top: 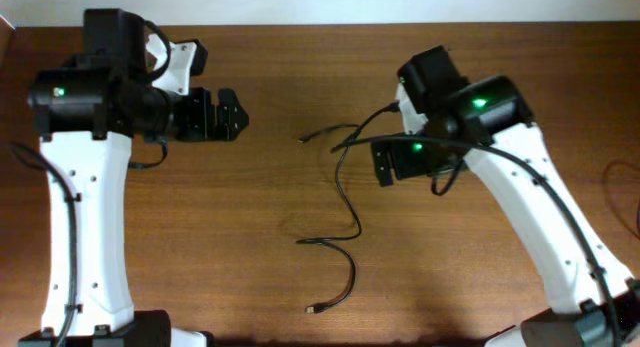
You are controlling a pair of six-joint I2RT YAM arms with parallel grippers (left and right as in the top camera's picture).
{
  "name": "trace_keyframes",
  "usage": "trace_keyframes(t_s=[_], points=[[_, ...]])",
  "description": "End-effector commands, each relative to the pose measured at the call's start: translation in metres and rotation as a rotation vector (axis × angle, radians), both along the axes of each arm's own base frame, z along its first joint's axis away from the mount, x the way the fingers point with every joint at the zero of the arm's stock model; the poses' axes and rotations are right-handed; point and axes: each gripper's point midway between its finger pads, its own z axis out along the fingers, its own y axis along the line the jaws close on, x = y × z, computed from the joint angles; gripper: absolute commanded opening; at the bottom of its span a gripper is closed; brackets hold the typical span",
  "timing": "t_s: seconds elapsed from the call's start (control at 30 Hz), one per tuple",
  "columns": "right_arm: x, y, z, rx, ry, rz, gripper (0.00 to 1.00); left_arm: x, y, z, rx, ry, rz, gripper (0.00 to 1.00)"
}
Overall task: Untangle cables
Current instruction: 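Grasp the remaining cable near its connector with the right gripper, then drag the cable off the table to the right with the right gripper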
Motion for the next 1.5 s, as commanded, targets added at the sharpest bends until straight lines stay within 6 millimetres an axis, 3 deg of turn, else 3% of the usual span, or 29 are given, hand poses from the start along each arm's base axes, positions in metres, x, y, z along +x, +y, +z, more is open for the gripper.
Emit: trace_keyframes(t_s=[0.0,0.2,0.37,0.6,0.73,0.83,1.07,1.17,1.37,1.47], points=[[0.01,0.02,-0.013,0.084,-0.011,0.013,0.99,-0.007,-0.021,-0.009,-0.025,0.034,-0.048,1.0],[0.036,0.035,-0.054,0.101,-0.018,0.008,0.98,-0.025,-0.086,-0.005,-0.02,-0.032,-0.349,0.99],[0.053,0.043,-0.075,0.102,-0.02,0.008,0.93,-0.025,-0.103,-0.005,0.028,-0.076,-0.4,0.99],[0.077,0.056,-0.095,0.132,-0.038,-0.056,0.83,-0.021,-0.094,-0.009,0.081,-0.071,-0.367,0.99],[0.075,0.066,-0.129,0.107,0.022,-0.043,0.82,-0.002,-0.062,-0.013,0.165,-0.051,-0.127,0.99],[0.076,0.071,-0.144,0.106,0.059,-0.14,0.86,0.004,-0.048,-0.012,0.158,-0.037,-0.027,0.99],[0.117,0.093,-0.132,0.233,-0.077,-0.24,0.82,0.018,-0.013,-0.009,0.092,-0.017,0.175,0.99],[0.132,0.1,-0.13,0.268,-0.133,-0.236,0.82,0.019,-0.01,-0.007,0.034,-0.006,0.185,0.99],[0.126,0.103,-0.151,0.238,-0.088,-0.229,0.74,0.02,-0.004,-0.005,-0.005,0.004,0.213,0.99],[0.121,0.11,-0.151,0.239,-0.085,-0.213,0.75,0.02,-0.005,-0.005,-0.006,0.004,0.215,0.99]])
